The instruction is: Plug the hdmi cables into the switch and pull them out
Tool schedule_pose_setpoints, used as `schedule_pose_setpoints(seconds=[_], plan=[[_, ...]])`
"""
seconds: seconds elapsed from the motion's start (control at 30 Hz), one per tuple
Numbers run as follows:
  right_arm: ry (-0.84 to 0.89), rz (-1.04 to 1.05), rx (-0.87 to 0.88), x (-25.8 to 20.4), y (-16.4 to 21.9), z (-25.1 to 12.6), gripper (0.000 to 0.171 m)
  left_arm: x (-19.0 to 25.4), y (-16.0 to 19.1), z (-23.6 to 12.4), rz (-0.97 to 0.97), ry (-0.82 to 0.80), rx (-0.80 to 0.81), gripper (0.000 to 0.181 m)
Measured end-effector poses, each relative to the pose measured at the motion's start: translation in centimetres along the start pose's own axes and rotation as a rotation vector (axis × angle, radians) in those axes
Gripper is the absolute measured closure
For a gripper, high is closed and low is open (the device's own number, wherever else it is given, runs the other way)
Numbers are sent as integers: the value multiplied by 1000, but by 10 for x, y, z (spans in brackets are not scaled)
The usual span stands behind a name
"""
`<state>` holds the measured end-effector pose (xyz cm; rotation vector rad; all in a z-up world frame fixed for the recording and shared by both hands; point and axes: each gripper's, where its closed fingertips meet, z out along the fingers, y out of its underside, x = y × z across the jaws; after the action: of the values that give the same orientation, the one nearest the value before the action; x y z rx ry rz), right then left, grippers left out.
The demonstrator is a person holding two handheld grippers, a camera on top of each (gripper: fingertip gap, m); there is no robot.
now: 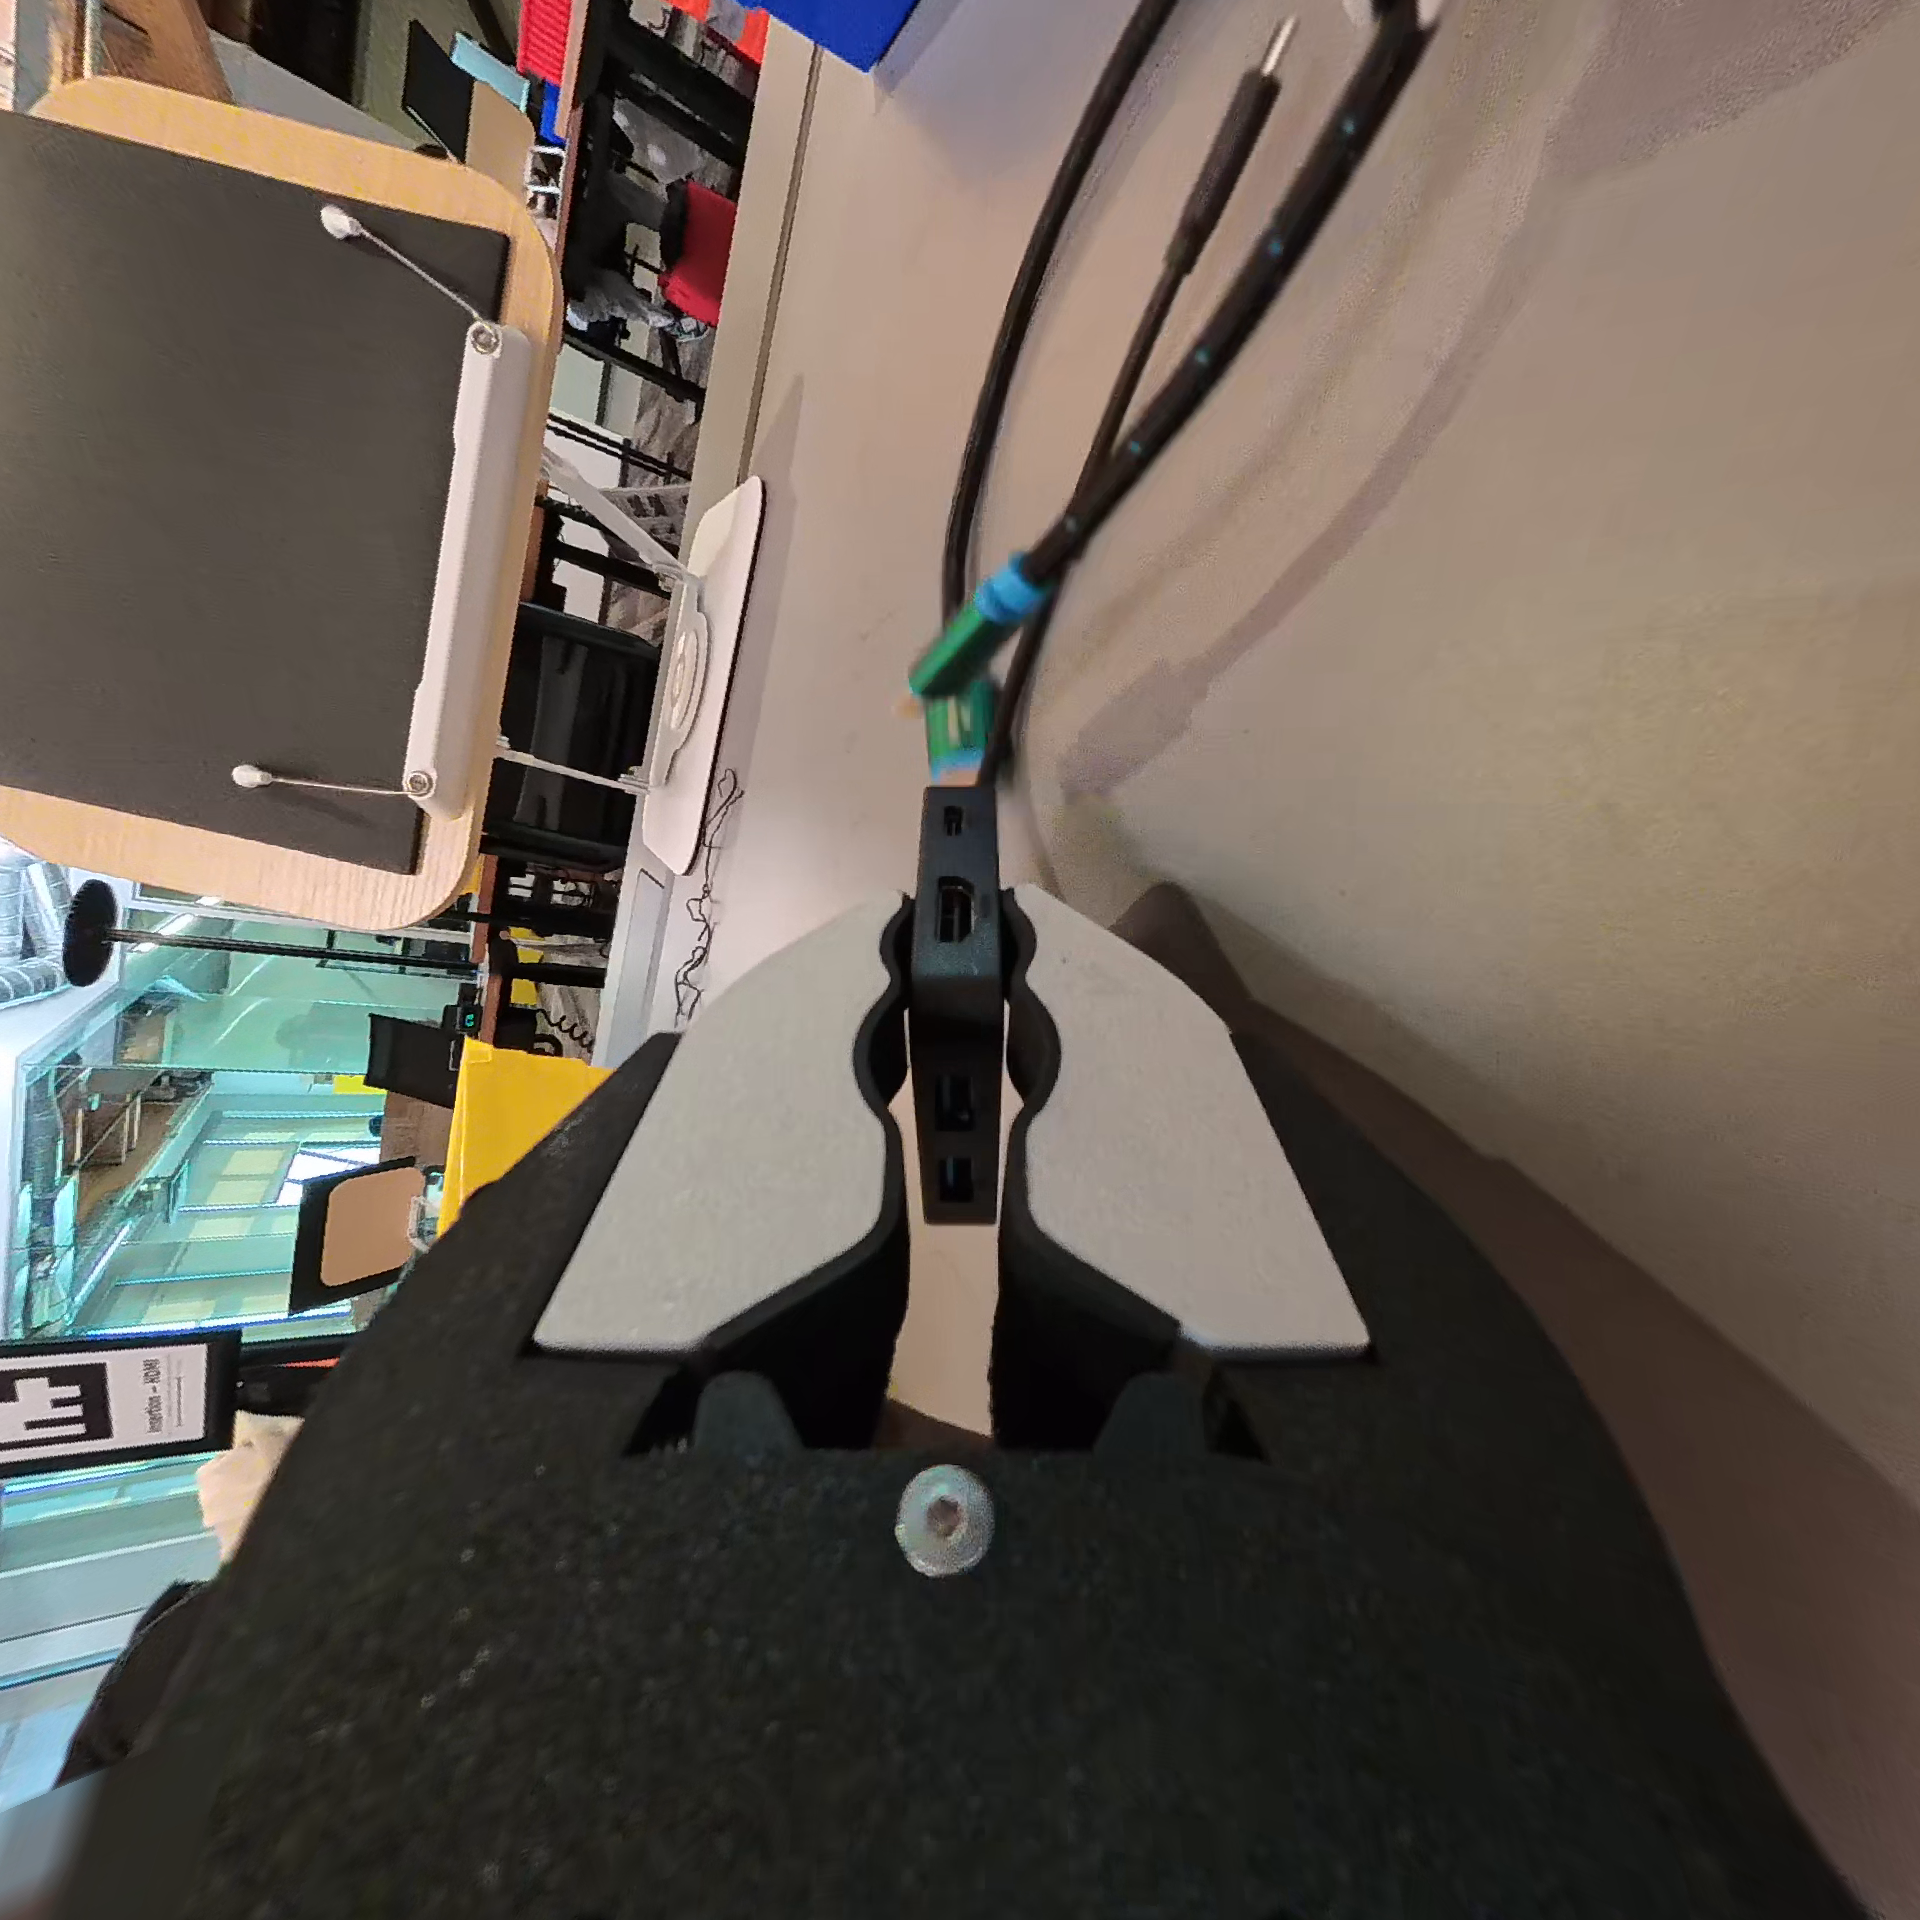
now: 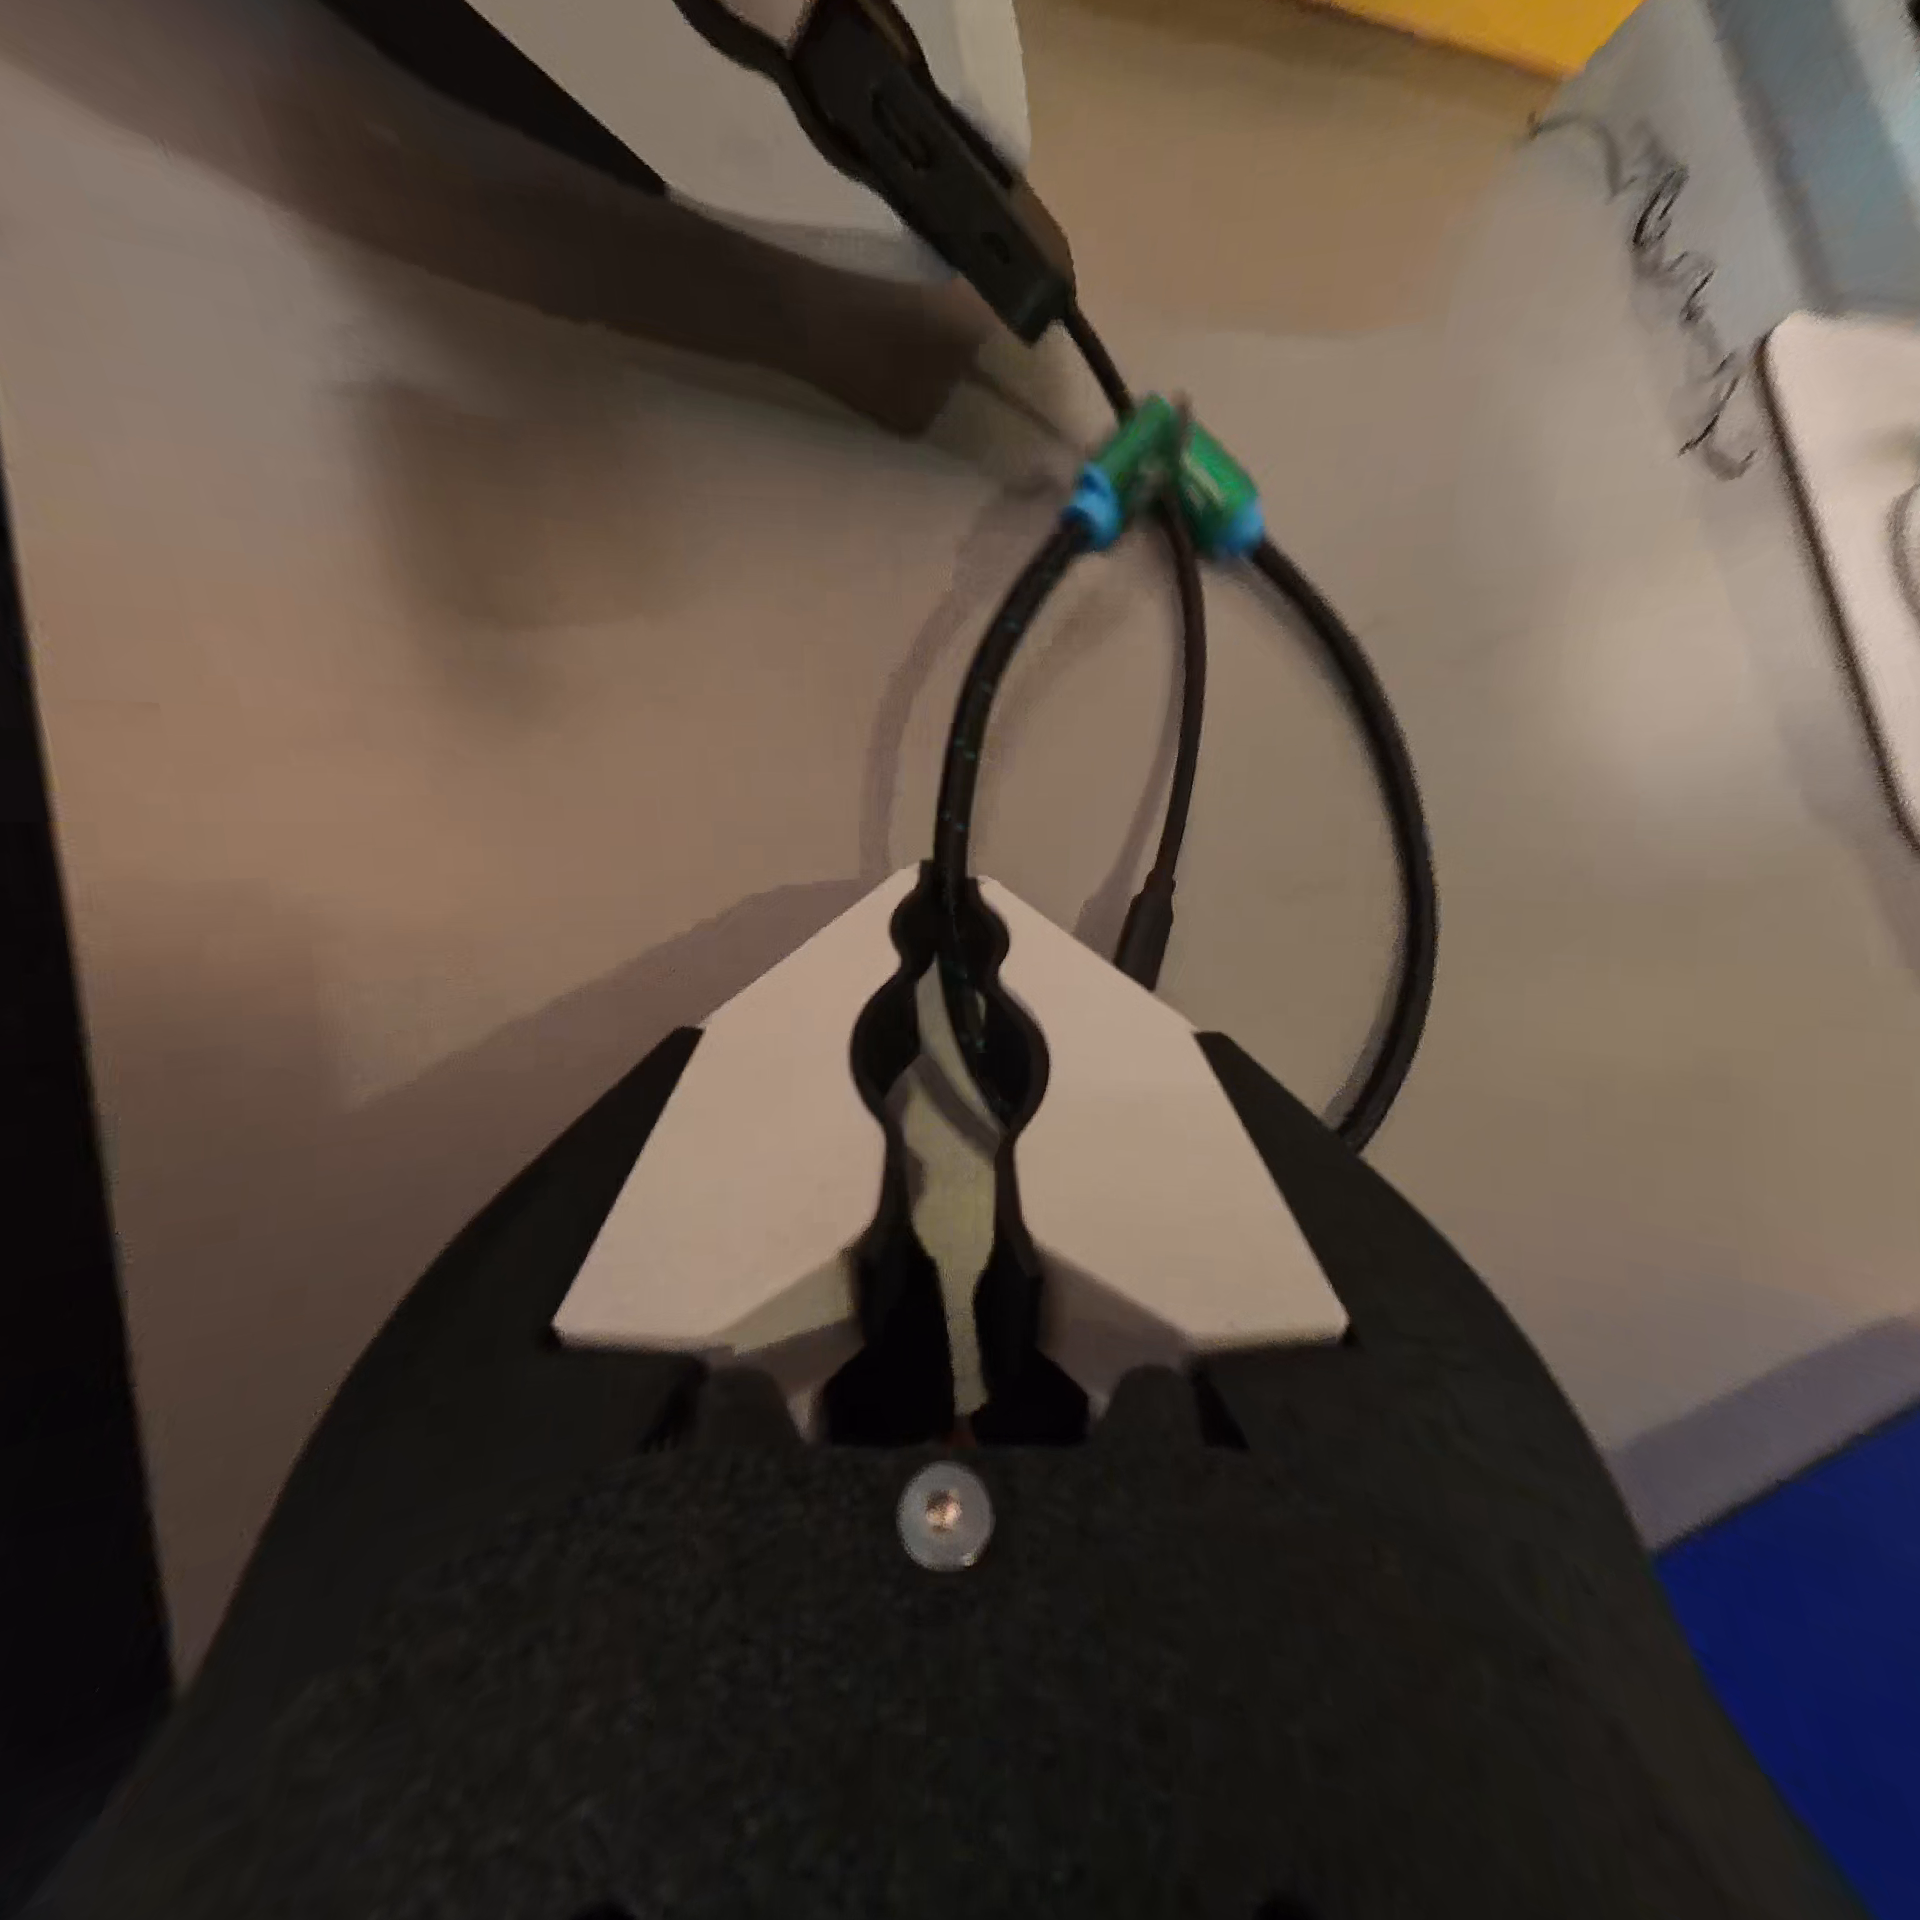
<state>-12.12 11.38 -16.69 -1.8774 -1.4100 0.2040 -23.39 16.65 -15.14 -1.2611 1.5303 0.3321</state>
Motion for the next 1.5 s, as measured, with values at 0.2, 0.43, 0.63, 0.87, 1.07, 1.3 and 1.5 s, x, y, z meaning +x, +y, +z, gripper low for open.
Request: schedule_pose_setpoints(seconds=[0.2,0.43,0.63,0.87,1.07,1.3,1.5], plan=[[-8,-190,-21,-27,-33,-25,171,2,-2,2,18,3,2,167],[77,168,-100,3,-11,-11,163,1,-1,3,10,4,5,168],[119,877,12,17,-10,25,118,-1,-2,3,-5,-9,-10,167],[252,846,-68,11,-12,48,151,1,-3,2,-8,-3,-7,167],[94,528,-40,-13,-38,44,164,-1,3,3,-21,0,-20,168],[75,76,-111,-28,-41,23,164,7,-11,1,33,23,25,167],[68,62,-167,-31,-42,22,166,14,-20,1,177,-5,2,167]])
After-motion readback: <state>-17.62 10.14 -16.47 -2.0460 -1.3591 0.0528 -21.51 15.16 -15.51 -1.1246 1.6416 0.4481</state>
